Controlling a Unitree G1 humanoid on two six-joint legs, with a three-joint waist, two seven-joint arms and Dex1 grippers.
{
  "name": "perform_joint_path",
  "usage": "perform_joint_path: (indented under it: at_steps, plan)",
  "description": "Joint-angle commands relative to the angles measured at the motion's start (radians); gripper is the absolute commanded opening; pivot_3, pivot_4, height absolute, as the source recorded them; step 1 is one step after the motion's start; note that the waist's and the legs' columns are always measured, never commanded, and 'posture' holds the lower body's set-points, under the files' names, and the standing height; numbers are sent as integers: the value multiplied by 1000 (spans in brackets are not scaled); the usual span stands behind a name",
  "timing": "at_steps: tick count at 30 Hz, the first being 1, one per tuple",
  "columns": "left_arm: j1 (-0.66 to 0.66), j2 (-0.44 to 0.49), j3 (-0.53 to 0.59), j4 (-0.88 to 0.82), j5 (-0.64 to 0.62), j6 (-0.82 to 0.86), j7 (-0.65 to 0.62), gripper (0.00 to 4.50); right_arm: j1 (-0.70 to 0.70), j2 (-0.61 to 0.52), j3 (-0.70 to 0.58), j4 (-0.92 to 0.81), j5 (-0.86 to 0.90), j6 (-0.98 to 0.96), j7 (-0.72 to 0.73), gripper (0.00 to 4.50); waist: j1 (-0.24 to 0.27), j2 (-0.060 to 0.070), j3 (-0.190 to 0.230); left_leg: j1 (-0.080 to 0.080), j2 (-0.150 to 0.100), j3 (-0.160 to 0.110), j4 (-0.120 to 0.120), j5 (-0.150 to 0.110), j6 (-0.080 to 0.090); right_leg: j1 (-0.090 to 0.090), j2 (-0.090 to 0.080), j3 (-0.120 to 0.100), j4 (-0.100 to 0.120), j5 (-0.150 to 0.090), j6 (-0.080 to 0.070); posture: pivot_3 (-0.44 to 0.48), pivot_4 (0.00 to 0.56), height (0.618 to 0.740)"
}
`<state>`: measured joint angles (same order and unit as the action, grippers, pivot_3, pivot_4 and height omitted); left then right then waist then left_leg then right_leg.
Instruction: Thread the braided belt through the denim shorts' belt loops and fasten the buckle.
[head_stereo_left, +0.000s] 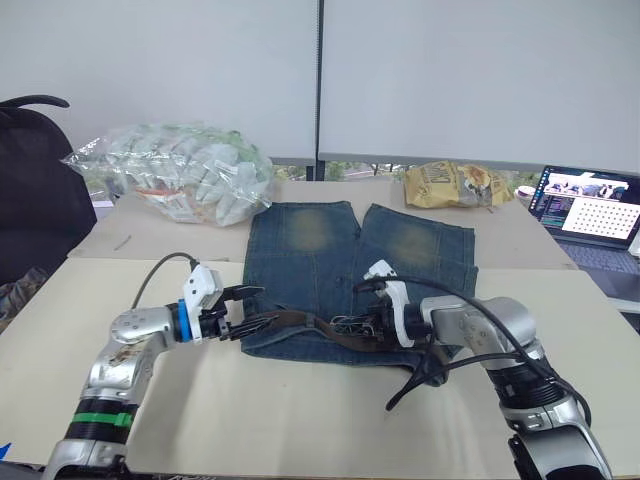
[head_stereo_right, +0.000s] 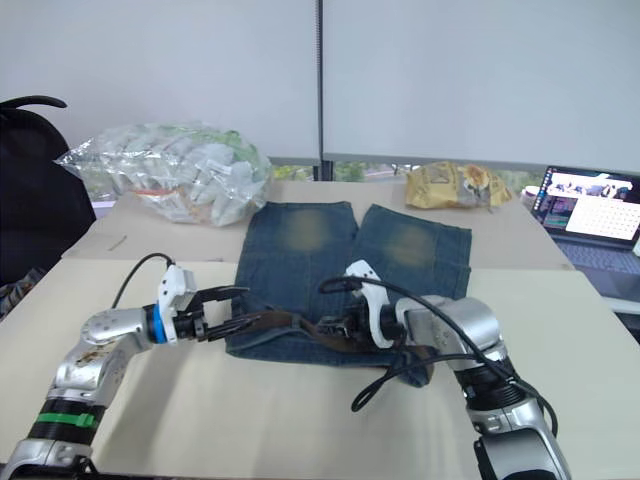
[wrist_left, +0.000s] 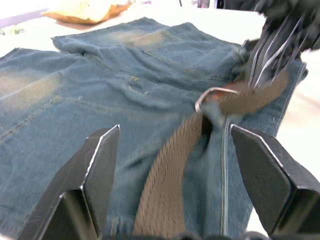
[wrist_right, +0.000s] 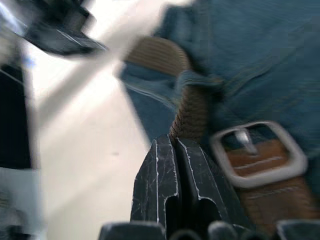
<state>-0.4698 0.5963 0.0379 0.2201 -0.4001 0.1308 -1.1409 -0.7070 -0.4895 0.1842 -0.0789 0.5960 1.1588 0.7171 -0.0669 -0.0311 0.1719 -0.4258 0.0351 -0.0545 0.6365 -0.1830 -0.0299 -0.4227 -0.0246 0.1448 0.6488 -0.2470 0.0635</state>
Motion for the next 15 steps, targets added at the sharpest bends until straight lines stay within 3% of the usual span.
perform_joint_path:
  at_steps: [1,8,15]
  plan:
    - [-61,-31,-9,53,-15,27,-19,3735,-31,-26,23,10,-61,-83,20,32,0,0,0,0,0,0,0,0,0,0,0,0,0,0,0,0,150,740]
    - [-163,-87,-57,227,25,77,-61,3735,-56,-63,92,-1,-158,-172,56,32,-3,0,0,0,0,-1,1,0,0,0,0,0,1,0,0,0,150,740]
    - [-293,-111,-132,506,133,7,-169,3735,-51,-64,101,-42,-188,-178,67,32,-2,0,0,-1,-1,-1,1,0,0,0,0,0,1,0,0,0,150,740]
